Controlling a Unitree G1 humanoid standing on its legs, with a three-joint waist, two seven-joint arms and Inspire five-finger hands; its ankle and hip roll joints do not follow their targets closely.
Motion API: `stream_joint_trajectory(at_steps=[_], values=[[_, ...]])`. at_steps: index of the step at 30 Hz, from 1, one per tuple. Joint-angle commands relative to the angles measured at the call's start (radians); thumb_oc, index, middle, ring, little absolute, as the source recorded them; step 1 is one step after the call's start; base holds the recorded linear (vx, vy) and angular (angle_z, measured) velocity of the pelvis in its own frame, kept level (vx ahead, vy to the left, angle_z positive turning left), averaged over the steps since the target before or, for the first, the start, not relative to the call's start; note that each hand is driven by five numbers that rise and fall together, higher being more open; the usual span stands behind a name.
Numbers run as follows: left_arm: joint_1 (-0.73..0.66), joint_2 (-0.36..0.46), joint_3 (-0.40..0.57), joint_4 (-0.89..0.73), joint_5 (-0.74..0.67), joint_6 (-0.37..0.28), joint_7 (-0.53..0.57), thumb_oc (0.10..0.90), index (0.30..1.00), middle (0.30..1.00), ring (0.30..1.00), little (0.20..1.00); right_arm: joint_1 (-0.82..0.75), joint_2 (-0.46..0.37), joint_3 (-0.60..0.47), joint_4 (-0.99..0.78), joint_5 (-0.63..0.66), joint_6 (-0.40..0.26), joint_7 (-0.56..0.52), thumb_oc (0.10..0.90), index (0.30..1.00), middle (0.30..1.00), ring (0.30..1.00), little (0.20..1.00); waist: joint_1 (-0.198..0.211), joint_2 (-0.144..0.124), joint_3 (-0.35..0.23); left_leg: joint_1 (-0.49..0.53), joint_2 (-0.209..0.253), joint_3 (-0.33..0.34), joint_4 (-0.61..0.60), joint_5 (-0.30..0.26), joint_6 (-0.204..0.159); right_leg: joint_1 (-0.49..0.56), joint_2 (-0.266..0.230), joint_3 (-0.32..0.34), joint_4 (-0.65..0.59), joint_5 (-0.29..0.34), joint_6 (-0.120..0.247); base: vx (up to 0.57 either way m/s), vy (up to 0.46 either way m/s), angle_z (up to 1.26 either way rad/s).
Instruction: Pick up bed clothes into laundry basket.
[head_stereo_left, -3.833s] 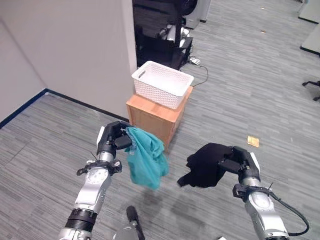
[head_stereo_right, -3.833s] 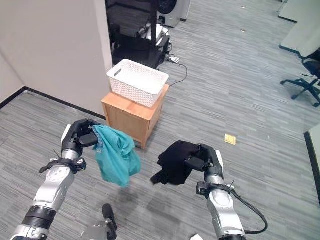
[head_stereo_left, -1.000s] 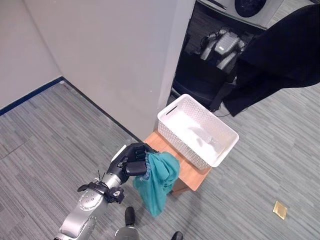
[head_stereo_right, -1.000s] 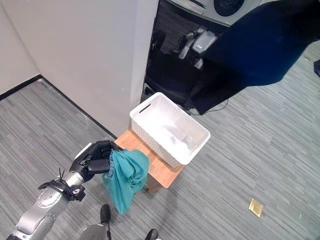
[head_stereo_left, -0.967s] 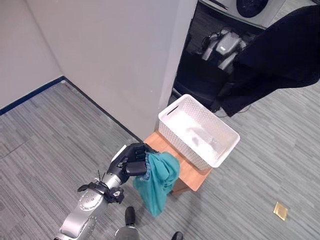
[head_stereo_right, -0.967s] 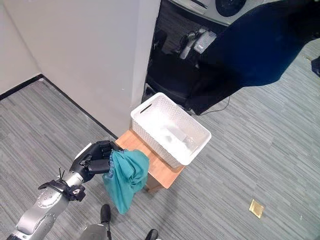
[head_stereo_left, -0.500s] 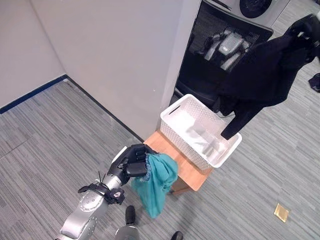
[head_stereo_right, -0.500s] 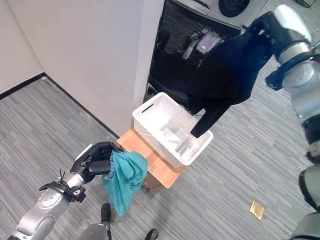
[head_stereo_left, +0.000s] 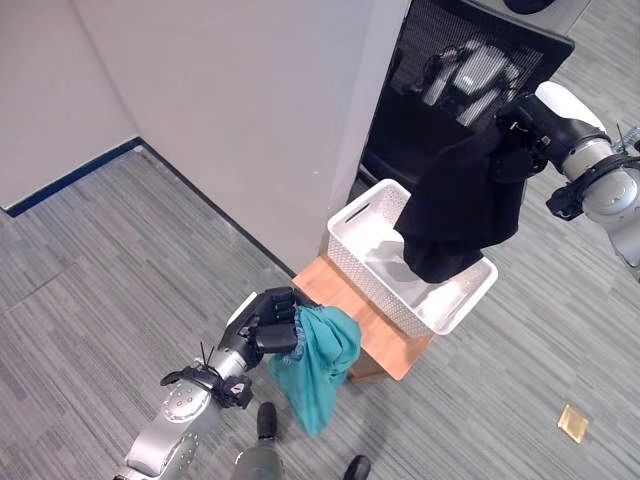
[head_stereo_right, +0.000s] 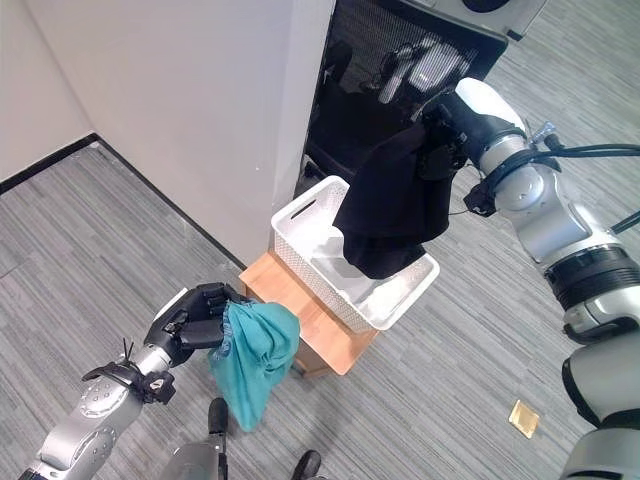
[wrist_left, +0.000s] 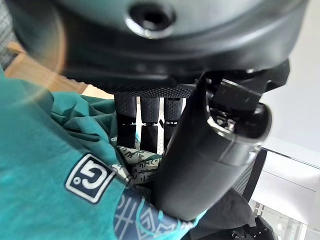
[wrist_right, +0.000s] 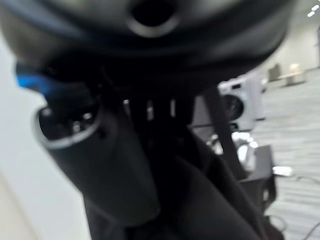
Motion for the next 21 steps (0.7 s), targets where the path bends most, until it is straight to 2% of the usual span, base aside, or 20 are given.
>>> stream_joint_trajectory(at_steps=[1,9,15,21], values=[[-0.076,-0.027,-0.019,-0.115,-0.032,-0.107,-0.014,0.400,0.300,0.300,0.300,0.300,-0.154,-0.041,-0.085,-0.015,0.002,-0.031,-0.063,0.400,0.300,0.300,0.300,0.300,0.040,-0.015,-0.050,0.050,0.025,-0.007,-0.001,-0.076,-0.047,-0.025,-0.024,-0.003,0.049,0.048,0.064,0.00,0.000,0.00],[-0.078,-0.023,-0.014,-0.114,-0.024,-0.110,-0.008,0.400,0.300,0.300,0.300,0.300,-0.221,-0.010,-0.056,-0.022,-0.007,-0.033,-0.077,0.400,0.300,0.300,0.300,0.300,0.052,-0.015,-0.041,0.039,0.025,-0.018,-0.001,-0.071,-0.049,-0.030,-0.019,-0.005,0.047,0.043,0.061,0.00,-0.001,0.00],[-0.072,-0.017,-0.008,-0.104,-0.033,-0.114,-0.004,0.400,0.300,0.300,0.300,0.300,-0.367,-0.050,-0.001,0.002,0.042,-0.045,-0.107,0.400,0.300,0.300,0.300,0.300,0.053,-0.025,-0.049,0.037,0.027,-0.022,-0.001,-0.070,-0.053,-0.022,-0.012,-0.009,0.037,0.040,0.059,0.01,-0.010,0.04],[-0.065,-0.017,-0.005,-0.097,-0.039,-0.113,-0.001,0.400,0.300,0.300,0.300,0.300,-0.487,-0.092,0.046,0.017,0.101,-0.066,-0.141,0.400,0.300,0.300,0.300,0.300,0.036,-0.033,-0.062,0.044,0.031,-0.018,-0.001,-0.074,-0.056,-0.016,-0.008,-0.003,0.036,0.037,0.058,0.02,-0.008,0.05]])
